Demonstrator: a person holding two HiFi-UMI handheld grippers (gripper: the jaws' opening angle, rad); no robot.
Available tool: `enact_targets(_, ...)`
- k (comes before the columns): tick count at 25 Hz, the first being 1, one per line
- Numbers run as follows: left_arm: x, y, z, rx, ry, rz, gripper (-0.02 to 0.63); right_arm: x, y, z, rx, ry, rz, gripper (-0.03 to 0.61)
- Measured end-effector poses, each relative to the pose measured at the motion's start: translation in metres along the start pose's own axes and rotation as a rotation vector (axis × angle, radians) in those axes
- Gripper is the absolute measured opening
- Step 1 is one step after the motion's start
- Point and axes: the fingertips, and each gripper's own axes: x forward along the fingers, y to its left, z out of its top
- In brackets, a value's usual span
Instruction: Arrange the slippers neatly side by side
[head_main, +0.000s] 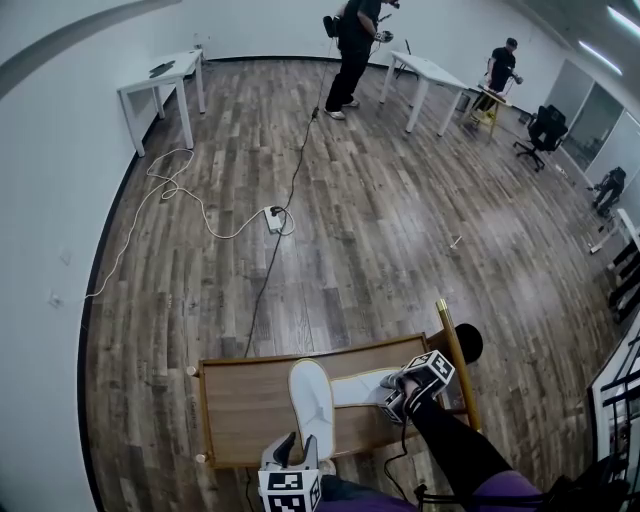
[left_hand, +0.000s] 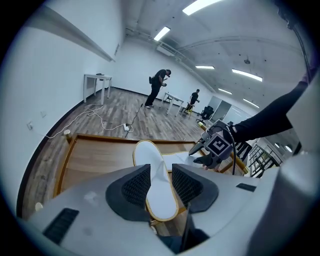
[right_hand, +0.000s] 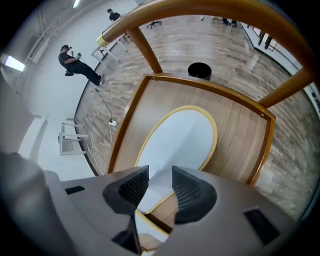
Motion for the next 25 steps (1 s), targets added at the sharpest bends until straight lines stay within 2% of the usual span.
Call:
enact_targets(6,-0.012,0.015,0.014,-0.005,-0.053,0.039,0.109,0.008,-0.005,0.002,-0.001,0.004,-0.078,0.12)
enact_targets(10,-0.015,0.019,0.016,-0.005,-0.056,0.045,0.109,0.01,-0.007,0.0,0.0,0.01,-0.072,0.113)
enact_targets(13,-0.018,0.018,0.017,-0.004,-0.061,0.045,0.109,0.012,-0.013,0.0,-0.018,0.01,-0.061,0.03)
enact_targets(15,-0.018,0.018,0.016,-0.003,-0.064,0.047,0.109,0.01,-0.012,0.001,-0.043,0.002,-0.049,0.009)
enact_targets(19,-0.018,0.018,0.019,0.004,-0.072,0.049,0.11,0.0,-0.002,0.013,-0.183,-0.05,-0.032,0.005)
enact_targets(25,-0.014,0.016,0.016,0.012,-0.084,0.049,0.109,-0.036,0.031,0.036,-0.471,-0.185,0.014,0.005)
